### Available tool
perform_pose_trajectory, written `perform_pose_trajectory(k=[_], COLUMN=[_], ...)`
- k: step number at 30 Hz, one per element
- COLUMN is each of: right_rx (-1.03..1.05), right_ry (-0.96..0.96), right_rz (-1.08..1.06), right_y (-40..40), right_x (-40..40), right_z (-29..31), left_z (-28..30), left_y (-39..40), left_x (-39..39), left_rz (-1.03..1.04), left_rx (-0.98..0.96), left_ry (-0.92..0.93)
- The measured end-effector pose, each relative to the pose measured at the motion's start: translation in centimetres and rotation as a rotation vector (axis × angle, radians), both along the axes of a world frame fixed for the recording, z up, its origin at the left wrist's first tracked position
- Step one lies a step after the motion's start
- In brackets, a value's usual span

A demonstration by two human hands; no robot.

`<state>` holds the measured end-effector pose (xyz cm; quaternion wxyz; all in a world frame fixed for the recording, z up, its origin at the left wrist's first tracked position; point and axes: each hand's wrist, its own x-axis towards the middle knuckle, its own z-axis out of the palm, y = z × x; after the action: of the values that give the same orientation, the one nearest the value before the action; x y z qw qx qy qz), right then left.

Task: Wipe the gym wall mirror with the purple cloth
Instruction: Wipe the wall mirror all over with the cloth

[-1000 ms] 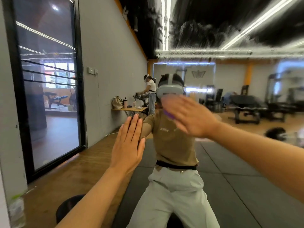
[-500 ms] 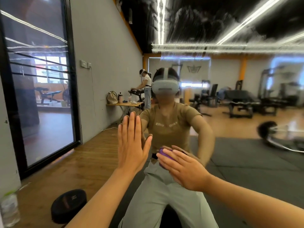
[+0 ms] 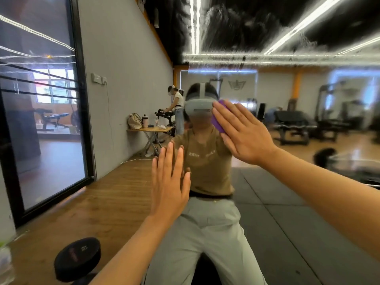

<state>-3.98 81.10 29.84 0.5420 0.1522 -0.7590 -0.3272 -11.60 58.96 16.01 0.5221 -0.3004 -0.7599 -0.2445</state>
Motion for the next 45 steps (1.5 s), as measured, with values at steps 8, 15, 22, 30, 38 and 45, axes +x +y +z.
perform_pose_trajectory(k=[8, 15, 22, 30, 38, 45], right_rx=[-0.260, 0.249, 0.056, -0.344, 0.037, 0.184], right_ry=[-0.013, -0.258, -0.062, 0.173, -0.167, -0.205], right_rz=[0.136, 0.045, 0.078, 0.108, 0.052, 0.068], right_y=[-1.0, 3.0, 4.6, 4.2, 8.2, 10.2], right_x=[-0.4, 1.2, 1.7, 1.4, 3.8, 4.4], right_z=[-13.0, -16.7, -3.4, -2.4, -19.4, -12.2], left_z=[-0.1, 0.3, 0.5, 0.5, -0.2, -0.4], left_y=[3.0, 2.9, 3.4, 5.5, 8.0, 8.7], left_x=[0.5, 0.6, 1.6, 2.2, 3.4, 4.1], left_rz=[0.046, 0.063, 0.052, 0.040, 0.028, 0.030], left_rx=[0.130, 0.131, 0.189, 0.230, 0.086, 0.034], left_ry=[-0.102, -0.116, -0.177, -0.163, -0.095, -0.110])
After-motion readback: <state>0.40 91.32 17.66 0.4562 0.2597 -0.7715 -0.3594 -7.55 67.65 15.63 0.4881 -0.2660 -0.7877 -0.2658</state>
